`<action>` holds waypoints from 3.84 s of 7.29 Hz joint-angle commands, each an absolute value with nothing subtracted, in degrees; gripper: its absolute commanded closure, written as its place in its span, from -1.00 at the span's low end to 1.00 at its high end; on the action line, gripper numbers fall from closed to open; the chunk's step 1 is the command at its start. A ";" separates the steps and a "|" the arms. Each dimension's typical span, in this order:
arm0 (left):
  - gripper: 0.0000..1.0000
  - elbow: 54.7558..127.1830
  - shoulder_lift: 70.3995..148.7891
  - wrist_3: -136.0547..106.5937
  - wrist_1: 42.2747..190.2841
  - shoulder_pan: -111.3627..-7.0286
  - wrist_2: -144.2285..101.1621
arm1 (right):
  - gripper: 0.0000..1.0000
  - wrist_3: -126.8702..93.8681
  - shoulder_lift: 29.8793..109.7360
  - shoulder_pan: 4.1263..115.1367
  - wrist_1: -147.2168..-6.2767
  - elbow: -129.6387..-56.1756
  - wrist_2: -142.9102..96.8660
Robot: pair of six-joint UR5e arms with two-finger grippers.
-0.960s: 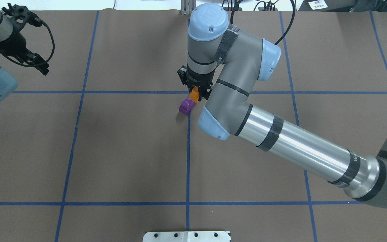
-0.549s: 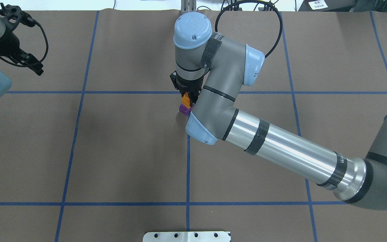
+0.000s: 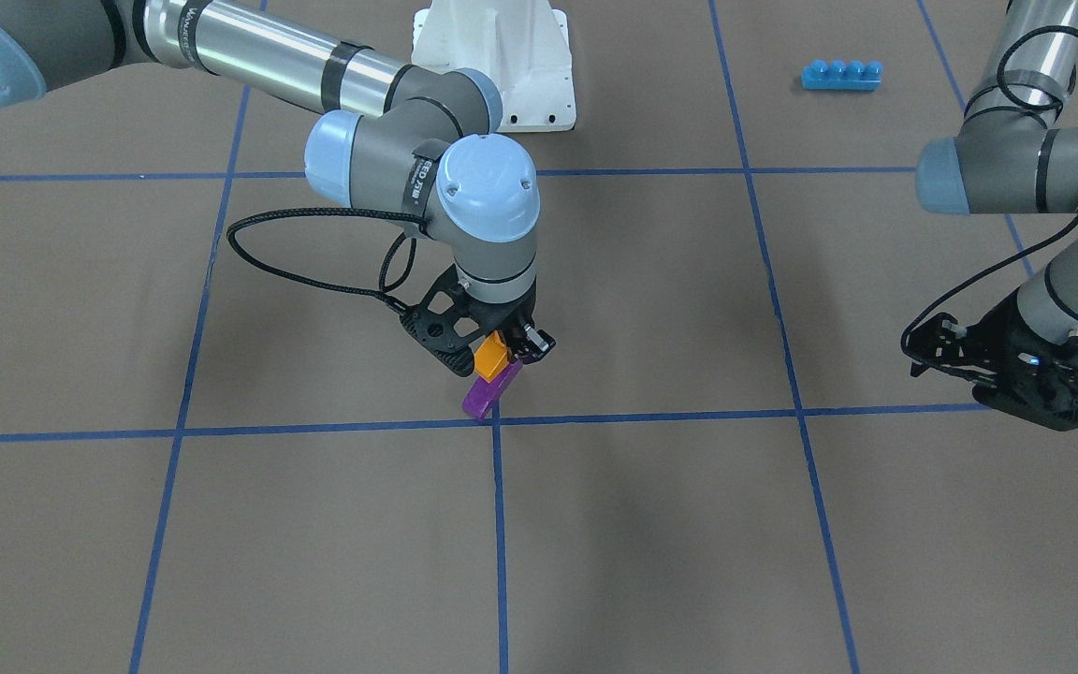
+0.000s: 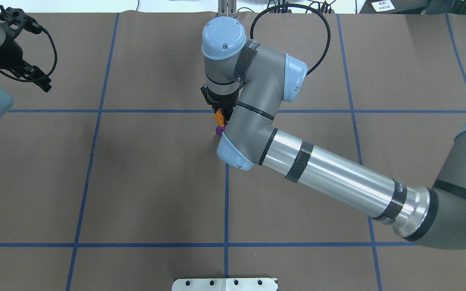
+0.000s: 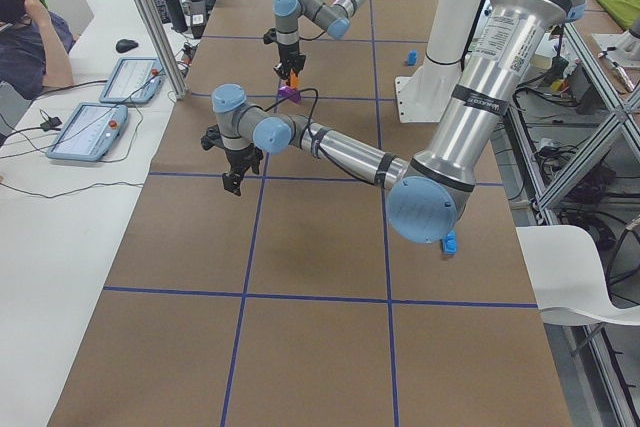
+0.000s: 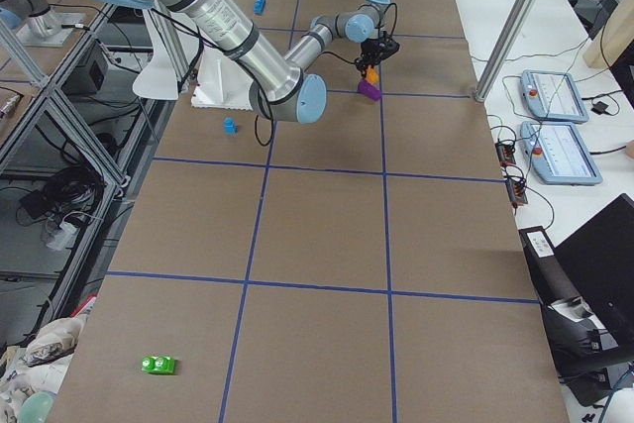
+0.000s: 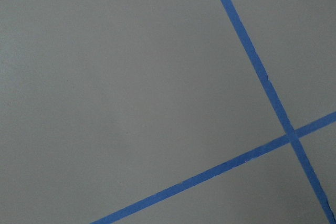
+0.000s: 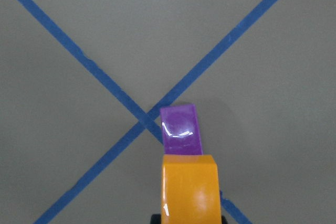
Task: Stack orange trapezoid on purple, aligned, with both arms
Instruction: 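Lower and align the orange block onto the purple block with the right gripper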
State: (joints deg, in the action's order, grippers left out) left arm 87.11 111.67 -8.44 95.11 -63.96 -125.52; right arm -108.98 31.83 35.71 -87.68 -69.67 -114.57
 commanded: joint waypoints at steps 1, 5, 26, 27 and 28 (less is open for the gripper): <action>-1.00 87.01 111.27 -8.44 95.80 -63.90 -125.51 | 1.00 -109.07 31.73 35.34 -87.45 -69.26 -114.43; -1.00 86.92 111.18 -8.44 95.80 -63.90 -125.51 | 1.00 -109.07 31.73 34.72 -87.28 -69.17 -113.12; -1.00 86.92 110.74 -8.44 95.89 -63.81 -125.51 | -1.00 -108.11 32.70 34.10 -80.16 -66.44 -111.62; -1.00 86.75 110.74 -8.44 95.89 -63.81 -125.51 | -1.00 -108.11 32.52 34.36 -80.16 -66.88 -111.71; -1.00 86.75 110.74 -8.35 95.89 -63.81 -125.51 | -1.00 -108.11 32.43 34.89 -80.42 -68.10 -112.23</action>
